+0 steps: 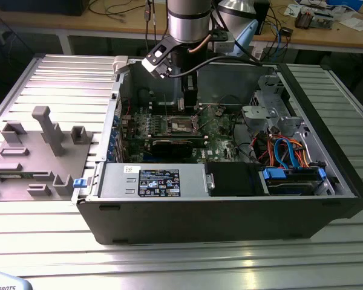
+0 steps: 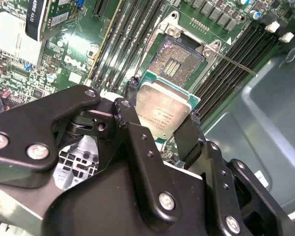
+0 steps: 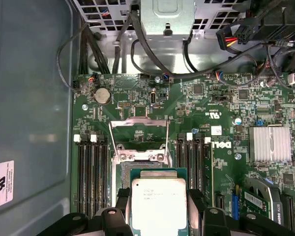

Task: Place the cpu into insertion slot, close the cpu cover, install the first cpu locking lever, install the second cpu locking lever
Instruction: 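Place the cpu into insertion slot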

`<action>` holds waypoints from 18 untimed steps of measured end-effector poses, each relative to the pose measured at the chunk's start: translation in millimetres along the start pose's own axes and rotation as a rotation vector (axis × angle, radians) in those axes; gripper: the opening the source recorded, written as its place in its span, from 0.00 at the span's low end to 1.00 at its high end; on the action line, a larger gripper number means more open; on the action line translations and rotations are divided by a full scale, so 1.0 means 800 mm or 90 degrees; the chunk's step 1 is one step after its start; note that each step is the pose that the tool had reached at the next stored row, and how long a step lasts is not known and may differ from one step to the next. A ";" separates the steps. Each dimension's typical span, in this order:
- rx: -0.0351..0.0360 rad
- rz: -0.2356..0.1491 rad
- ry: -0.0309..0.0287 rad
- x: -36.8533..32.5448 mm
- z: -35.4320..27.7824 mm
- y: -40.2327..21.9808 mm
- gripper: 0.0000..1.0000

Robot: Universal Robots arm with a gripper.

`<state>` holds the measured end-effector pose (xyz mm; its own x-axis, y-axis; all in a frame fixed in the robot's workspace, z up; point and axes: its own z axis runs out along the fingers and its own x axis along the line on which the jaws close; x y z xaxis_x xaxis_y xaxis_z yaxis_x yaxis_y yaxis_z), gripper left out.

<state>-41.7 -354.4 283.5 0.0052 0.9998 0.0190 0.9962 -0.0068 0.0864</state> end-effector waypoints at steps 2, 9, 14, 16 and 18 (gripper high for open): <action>0.0000 -0.001 0.0000 0.0000 0.0000 0.0000 0.55; 0.0001 -0.001 0.0001 -0.0001 0.0014 -0.0002 0.55; 0.0000 -0.001 0.0001 -0.0001 0.0021 -0.0008 0.55; 0.0001 -0.001 0.0001 -0.0001 0.0025 -0.0010 0.55; 0.0001 -0.001 0.0001 -0.0001 0.0033 -0.0012 0.55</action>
<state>-42.5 -354.5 280.9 0.0029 0.9998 0.0190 0.9963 -0.0045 0.0864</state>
